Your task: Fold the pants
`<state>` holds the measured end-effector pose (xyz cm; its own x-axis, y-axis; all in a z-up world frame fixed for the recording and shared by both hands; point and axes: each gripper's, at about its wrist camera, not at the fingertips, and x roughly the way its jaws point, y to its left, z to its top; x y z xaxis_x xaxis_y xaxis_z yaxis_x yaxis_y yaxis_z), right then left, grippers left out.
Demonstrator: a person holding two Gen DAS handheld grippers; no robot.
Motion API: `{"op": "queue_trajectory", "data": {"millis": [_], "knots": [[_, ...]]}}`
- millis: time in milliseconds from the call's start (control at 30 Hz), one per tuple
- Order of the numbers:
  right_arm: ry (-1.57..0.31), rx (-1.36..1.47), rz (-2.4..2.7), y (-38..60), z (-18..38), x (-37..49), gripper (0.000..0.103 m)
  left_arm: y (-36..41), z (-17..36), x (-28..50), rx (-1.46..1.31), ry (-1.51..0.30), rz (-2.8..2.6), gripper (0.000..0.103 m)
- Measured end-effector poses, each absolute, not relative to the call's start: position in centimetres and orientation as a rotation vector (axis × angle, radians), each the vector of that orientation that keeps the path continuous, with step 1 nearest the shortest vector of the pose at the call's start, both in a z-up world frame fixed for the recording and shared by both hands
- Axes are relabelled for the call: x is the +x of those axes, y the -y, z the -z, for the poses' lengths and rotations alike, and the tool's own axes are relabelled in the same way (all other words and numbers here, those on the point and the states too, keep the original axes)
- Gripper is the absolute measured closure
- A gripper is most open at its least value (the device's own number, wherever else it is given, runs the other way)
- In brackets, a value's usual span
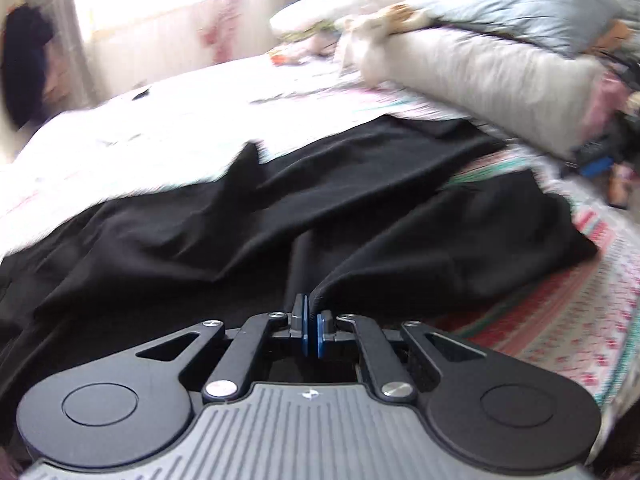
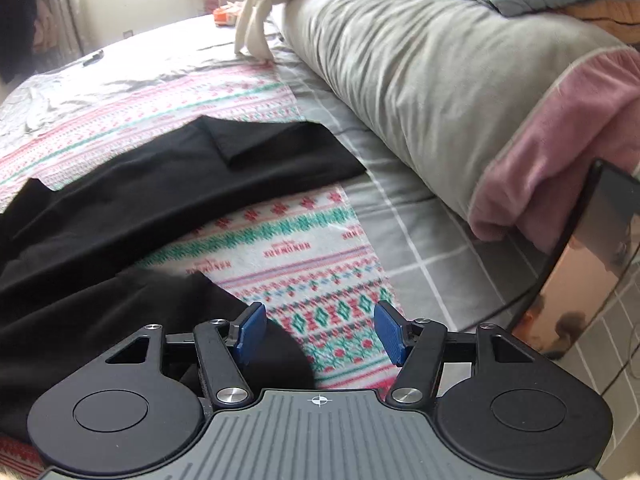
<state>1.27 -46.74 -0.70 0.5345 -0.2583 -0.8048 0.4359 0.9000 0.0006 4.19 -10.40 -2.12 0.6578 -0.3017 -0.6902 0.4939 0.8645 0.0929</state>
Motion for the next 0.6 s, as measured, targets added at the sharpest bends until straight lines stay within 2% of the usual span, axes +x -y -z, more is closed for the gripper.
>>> {"op": "queue_trajectory", "data": {"millis": [200, 600], "knots": [[-0.977, 0.237, 0.344, 45.6, 2.2, 1.2, 0.043, 8.2, 3.7, 5.5, 0.254, -0.832, 0.377, 0.073], [-0.938, 0.469, 0.311, 45.9, 2.7, 3.4, 0.044, 8.6, 4.3, 5.6, 0.277, -0.856, 0.376, 0.073]]}}
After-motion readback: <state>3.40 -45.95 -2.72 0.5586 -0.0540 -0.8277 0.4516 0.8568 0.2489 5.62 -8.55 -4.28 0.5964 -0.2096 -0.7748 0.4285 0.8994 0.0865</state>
